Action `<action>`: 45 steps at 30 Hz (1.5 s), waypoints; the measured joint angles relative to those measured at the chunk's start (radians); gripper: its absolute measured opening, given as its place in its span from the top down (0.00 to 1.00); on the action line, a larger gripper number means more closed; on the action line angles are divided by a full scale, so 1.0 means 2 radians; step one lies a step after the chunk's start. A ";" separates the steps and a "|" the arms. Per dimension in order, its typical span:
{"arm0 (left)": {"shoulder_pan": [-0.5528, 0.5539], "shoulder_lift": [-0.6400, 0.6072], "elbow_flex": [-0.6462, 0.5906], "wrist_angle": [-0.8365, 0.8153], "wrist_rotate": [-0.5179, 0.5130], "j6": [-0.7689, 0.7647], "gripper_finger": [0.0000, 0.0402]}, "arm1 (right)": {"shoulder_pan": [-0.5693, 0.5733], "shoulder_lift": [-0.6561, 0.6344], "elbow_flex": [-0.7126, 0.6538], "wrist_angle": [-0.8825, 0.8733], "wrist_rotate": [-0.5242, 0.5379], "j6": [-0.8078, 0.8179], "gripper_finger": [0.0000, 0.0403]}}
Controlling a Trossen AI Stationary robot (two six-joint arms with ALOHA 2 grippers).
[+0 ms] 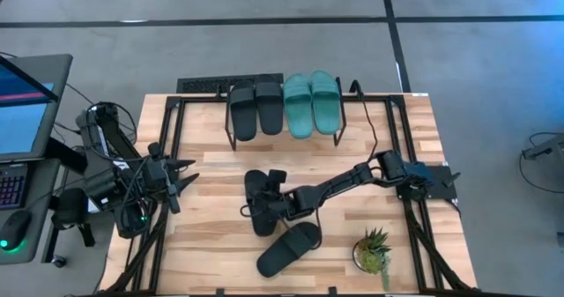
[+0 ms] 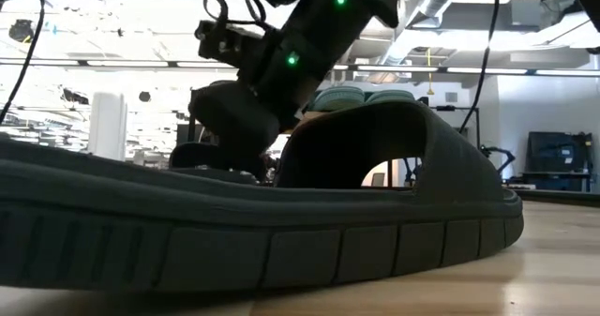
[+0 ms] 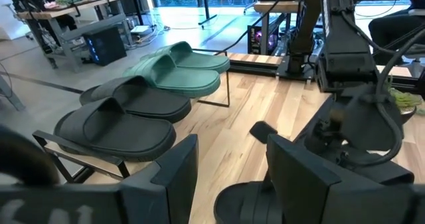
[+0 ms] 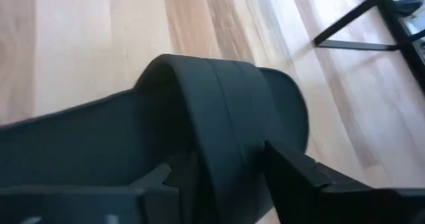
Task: Pick and place slides into the shelf
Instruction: Put the black slipper under the shelf
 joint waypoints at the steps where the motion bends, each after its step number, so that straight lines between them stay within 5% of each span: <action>1: 0.000 0.000 0.000 -0.001 0.000 0.000 0.58 | 0.000 0.000 0.000 0.000 0.009 0.001 0.64; 10: 0.000 0.000 0.000 -0.002 -0.004 -0.001 0.58 | -0.002 0.000 0.000 -0.013 0.028 0.000 0.97; 23: 0.000 0.000 0.000 -0.004 -0.009 -0.003 0.58 | -0.007 -0.034 -0.002 -0.132 0.111 0.060 0.99; 45: 0.000 0.000 0.000 -0.008 -0.012 -0.001 0.58 | -0.007 -0.078 -0.011 -0.284 0.114 0.198 0.99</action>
